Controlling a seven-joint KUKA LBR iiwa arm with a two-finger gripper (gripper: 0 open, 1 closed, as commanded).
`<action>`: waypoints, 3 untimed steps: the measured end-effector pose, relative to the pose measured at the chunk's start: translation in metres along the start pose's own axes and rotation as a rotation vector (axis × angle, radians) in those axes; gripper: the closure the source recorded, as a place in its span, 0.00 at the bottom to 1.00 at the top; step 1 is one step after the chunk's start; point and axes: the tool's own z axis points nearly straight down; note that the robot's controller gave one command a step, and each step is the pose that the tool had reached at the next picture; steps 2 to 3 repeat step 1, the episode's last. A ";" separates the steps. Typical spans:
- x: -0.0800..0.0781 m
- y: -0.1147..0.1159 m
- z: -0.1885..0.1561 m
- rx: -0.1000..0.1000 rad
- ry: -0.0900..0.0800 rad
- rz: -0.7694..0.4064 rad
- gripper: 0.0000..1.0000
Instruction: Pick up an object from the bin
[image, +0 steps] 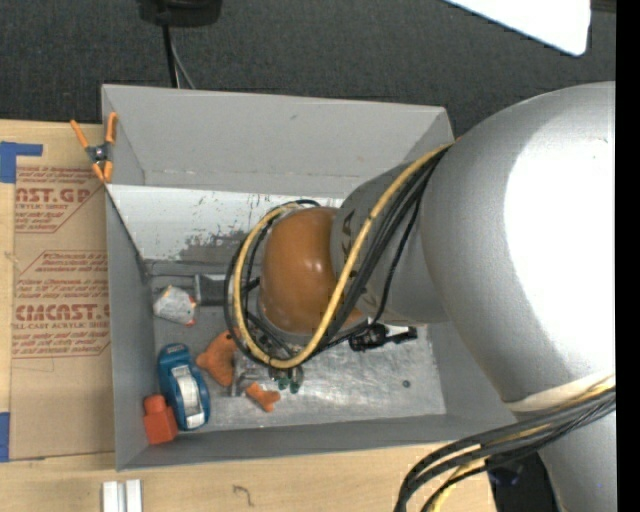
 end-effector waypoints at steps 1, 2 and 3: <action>0.003 -0.001 -0.018 0.007 0.020 -0.001 1.00; 0.003 -0.001 -0.018 0.007 0.020 -0.001 1.00; 0.003 -0.001 -0.018 0.007 0.020 -0.001 1.00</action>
Offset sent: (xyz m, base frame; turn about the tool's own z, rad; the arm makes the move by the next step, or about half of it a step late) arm 0.0000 0.0000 0.0237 -0.0001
